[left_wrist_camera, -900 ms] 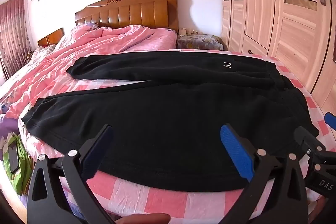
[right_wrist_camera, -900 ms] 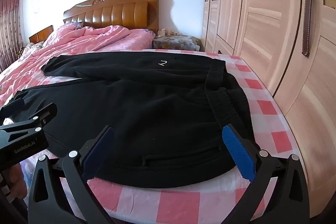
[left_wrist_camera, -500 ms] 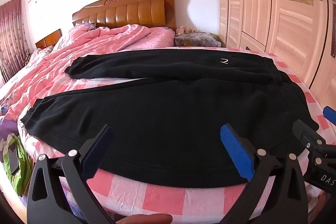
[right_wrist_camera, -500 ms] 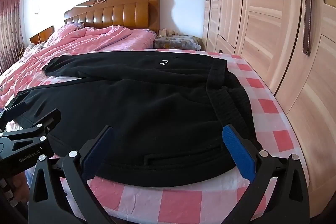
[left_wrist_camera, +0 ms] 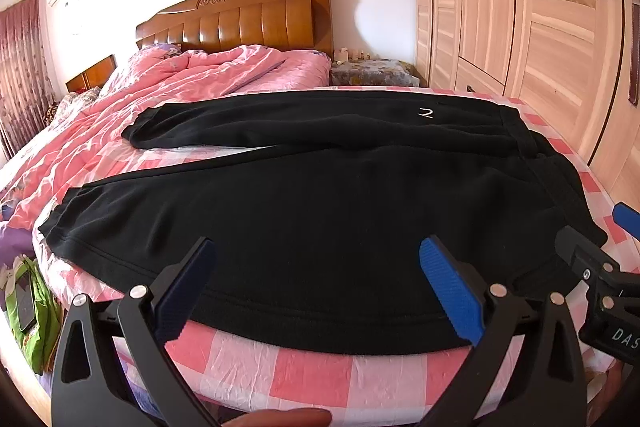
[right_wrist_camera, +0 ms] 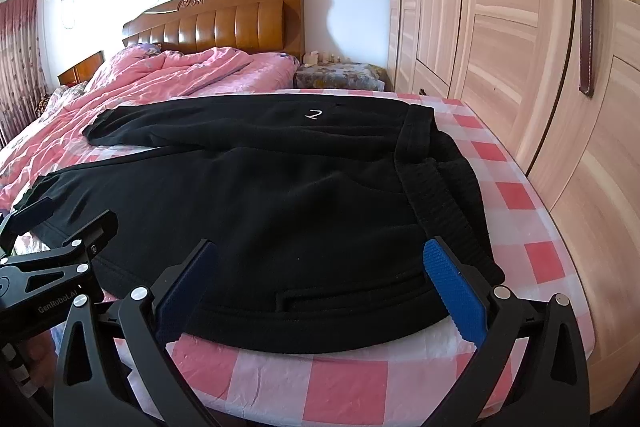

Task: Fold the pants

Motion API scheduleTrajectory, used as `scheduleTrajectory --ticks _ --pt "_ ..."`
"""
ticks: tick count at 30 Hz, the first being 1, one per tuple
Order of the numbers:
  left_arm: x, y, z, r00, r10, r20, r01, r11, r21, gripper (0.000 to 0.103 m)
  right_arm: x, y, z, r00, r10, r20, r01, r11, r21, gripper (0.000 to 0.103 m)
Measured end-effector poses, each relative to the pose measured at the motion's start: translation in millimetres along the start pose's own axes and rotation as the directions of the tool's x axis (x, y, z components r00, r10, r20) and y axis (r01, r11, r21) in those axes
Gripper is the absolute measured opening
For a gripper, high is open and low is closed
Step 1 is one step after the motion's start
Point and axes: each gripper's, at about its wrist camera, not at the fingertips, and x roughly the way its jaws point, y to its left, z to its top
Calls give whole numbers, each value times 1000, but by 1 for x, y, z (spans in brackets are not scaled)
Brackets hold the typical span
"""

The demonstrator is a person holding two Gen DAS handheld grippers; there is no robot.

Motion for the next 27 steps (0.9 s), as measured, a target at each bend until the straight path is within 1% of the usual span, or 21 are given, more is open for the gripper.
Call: scheduleTrajectory --ticks 27 --pt "1 1 -2 1000 -10 -17 10 1000 6 102 -2 -1 -1 1000 10 -8 -10 1000 12 99"
